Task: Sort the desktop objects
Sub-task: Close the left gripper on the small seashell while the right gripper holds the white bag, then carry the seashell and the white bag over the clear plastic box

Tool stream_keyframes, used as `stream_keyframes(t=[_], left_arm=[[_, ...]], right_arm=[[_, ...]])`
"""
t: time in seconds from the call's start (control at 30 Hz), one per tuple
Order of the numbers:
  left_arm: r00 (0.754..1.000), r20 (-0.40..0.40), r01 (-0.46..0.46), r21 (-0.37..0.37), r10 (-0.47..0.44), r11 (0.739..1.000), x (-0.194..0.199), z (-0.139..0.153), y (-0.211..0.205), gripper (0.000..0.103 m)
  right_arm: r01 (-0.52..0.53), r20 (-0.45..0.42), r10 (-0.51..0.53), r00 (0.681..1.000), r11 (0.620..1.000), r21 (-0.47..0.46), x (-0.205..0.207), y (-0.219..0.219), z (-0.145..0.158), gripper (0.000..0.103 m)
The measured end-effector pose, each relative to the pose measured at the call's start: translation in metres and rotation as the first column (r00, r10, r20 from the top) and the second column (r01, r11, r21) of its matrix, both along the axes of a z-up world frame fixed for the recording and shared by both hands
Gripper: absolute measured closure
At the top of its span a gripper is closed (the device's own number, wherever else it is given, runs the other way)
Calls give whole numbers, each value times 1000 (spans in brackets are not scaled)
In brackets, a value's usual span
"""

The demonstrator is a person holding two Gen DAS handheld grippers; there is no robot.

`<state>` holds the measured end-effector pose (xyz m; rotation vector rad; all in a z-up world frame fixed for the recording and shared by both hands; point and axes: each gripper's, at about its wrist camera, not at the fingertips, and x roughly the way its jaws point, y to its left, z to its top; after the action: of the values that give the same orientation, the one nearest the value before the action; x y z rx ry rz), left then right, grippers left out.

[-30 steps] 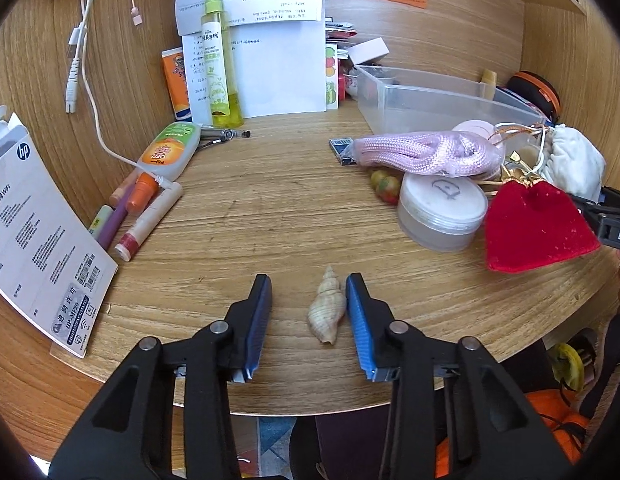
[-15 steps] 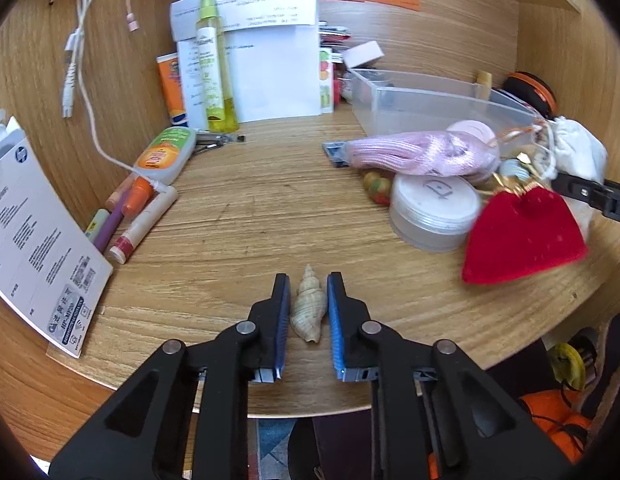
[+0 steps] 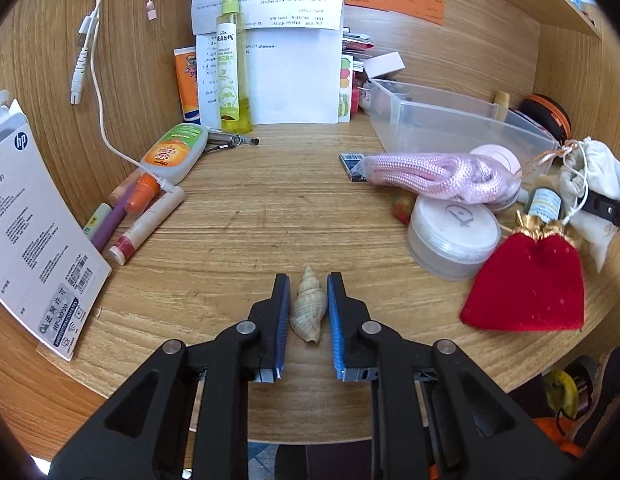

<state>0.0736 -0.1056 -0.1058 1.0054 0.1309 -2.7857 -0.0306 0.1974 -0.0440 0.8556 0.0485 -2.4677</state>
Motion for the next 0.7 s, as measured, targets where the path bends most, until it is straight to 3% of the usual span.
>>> stream_keyframes(t=[0.7], left_arm=[[996, -86, 29, 29, -26, 999, -26, 32, 1, 85]], right_arm=[[-5, -69, 6, 998, 1000, 20, -22, 0, 28, 55]])
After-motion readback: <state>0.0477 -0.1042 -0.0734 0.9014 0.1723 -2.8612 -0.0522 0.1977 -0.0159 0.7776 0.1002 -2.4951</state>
